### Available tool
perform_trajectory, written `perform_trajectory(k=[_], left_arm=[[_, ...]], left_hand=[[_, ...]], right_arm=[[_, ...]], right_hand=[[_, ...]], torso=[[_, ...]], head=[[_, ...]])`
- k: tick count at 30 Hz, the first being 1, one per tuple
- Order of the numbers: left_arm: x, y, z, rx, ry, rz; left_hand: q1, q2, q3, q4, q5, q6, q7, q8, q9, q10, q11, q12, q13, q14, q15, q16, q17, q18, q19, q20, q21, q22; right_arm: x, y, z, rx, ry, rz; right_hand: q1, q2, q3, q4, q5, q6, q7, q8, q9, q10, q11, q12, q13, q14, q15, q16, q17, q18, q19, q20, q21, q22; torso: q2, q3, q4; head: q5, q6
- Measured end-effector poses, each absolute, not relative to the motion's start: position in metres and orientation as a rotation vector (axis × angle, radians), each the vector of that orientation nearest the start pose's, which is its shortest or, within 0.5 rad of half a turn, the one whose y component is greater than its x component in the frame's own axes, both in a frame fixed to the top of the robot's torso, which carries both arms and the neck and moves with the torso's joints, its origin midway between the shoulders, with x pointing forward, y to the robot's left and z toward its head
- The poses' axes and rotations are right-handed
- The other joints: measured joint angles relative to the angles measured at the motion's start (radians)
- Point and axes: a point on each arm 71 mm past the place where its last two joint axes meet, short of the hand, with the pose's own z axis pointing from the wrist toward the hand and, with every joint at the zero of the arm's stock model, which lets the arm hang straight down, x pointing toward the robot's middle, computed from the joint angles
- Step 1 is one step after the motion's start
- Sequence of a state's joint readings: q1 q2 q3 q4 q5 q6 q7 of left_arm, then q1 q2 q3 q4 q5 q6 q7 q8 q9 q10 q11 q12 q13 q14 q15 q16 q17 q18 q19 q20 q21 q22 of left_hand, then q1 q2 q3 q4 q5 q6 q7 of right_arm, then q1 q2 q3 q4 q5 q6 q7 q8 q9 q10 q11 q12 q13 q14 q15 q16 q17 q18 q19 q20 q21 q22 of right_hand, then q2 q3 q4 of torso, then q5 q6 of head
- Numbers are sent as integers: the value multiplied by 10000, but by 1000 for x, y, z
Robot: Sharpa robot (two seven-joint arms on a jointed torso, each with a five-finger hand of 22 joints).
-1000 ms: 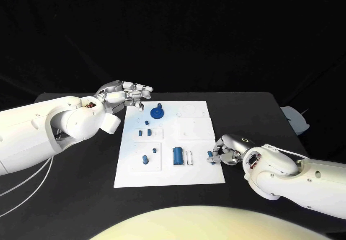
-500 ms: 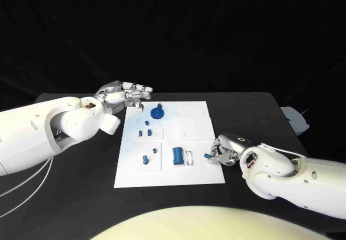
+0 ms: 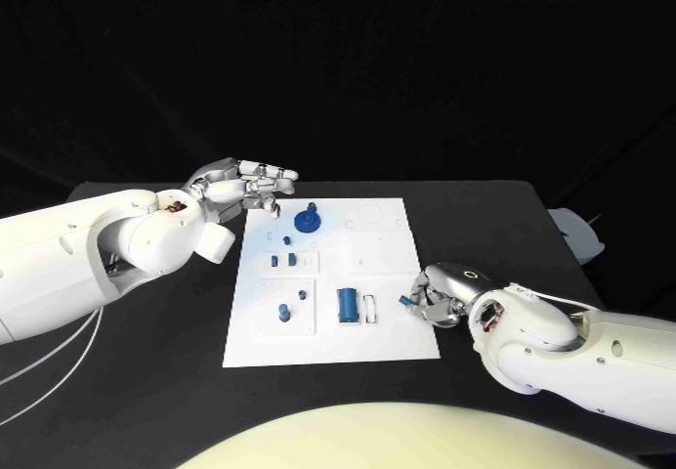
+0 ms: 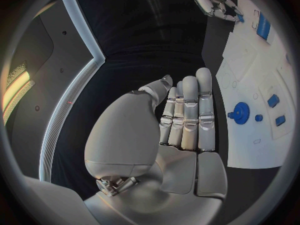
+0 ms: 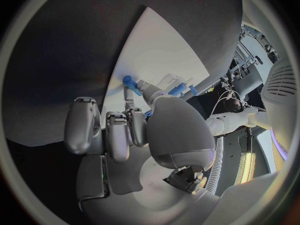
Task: Assemble the parts on the task board
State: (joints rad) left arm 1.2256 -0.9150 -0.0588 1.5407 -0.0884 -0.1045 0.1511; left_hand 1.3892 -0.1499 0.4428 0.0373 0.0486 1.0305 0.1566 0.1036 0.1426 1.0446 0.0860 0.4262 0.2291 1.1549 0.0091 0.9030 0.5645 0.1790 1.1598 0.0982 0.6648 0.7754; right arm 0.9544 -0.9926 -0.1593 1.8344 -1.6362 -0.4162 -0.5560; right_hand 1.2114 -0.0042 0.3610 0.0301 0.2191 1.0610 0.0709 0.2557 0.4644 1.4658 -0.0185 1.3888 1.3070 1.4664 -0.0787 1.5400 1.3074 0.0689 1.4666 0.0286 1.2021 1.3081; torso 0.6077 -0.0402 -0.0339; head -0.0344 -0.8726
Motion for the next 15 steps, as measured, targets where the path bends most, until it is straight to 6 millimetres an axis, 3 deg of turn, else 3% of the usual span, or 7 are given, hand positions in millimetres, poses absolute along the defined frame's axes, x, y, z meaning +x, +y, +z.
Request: perform_trajectory(k=[8, 15], left_arm=[[480, 226, -186, -10842, 17556, -15088], [480, 225, -186, -10838, 17572, -15098]], left_hand=[[0, 0, 0, 0, 0, 0, 0, 0, 0, 0, 0, 0, 0, 0, 0, 0, 1, 0, 0, 0, 0, 0], [0, 0, 0, 0, 0, 0, 0, 0, 1, 0, 0, 0, 0, 0, 0, 0, 1, 0, 0, 0, 0, 0]], right_arm=[[349, -195, -281, 196, 19420, 4342], [349, -183, -275, 370, 19328, 4747]], right_hand=[[-260, -159, 463, -136, 21, 1, 2, 3, 0, 1, -1, 0, 13, 0, 0, 0, 7, 0, 0, 0, 0, -1], [-324, -224, 465, -137, 21, 2, 2, 14, 0, 1, -1, -1, 12, 0, 0, 0, 6, 1, 0, 0, 0, -1]], torso=[[0, 1, 5], [7, -5, 11]], head=[[10, 0], [23, 0]])
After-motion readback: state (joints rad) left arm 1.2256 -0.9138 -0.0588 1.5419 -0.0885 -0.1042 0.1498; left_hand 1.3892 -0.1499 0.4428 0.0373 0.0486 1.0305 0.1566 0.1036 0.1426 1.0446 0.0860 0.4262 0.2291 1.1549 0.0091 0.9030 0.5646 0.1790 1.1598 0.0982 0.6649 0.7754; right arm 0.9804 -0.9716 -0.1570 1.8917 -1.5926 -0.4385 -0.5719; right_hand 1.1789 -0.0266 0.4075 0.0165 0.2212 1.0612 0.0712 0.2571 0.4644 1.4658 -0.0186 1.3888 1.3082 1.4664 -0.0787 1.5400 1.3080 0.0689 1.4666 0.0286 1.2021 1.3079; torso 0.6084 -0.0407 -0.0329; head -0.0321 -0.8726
